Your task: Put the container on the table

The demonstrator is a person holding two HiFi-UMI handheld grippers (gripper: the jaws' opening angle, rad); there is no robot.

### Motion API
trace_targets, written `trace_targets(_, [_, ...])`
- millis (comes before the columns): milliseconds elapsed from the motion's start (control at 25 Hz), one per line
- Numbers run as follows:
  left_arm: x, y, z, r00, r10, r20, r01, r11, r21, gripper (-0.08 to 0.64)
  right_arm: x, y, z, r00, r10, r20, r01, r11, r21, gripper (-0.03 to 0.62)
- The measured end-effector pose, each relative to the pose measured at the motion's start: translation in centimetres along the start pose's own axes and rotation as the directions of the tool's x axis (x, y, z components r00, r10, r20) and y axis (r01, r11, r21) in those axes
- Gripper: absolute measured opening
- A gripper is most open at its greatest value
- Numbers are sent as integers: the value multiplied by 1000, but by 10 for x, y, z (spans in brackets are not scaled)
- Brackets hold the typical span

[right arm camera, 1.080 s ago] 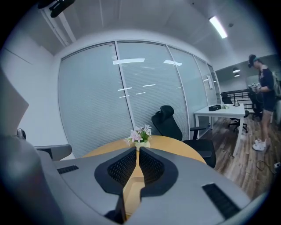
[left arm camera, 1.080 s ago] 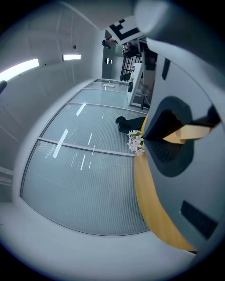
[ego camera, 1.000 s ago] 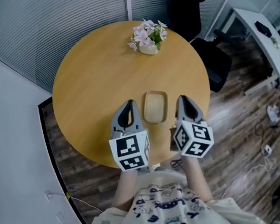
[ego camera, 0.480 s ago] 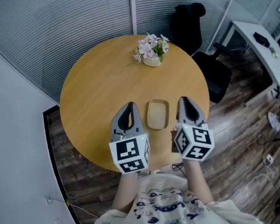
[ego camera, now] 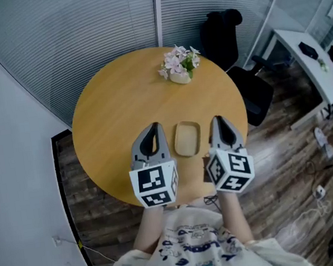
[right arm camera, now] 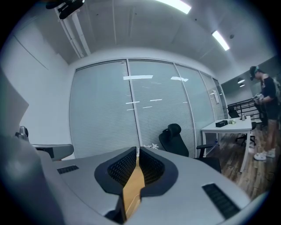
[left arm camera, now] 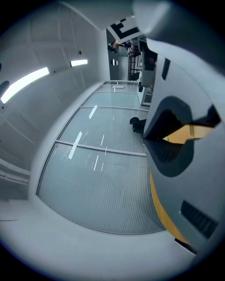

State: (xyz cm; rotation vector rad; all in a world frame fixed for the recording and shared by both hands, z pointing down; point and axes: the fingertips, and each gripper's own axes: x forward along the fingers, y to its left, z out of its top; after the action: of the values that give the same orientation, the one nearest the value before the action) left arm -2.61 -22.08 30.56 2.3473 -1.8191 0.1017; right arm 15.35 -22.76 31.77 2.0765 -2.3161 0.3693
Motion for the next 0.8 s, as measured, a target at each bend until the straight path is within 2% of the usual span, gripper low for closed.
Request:
trace_targets(480, [-3, 4, -5, 1000, -4, -15, 3, 1000, -29, 3, 2, 8, -7, 1000, 9, -16, -9, 1000, -19, 21])
trace_targets(800, [-1, 7, -10, 1000, 4, -25, -4, 1000, -20, 3, 4, 7, -11, 1000, 12, -27, -12, 1000, -15, 21])
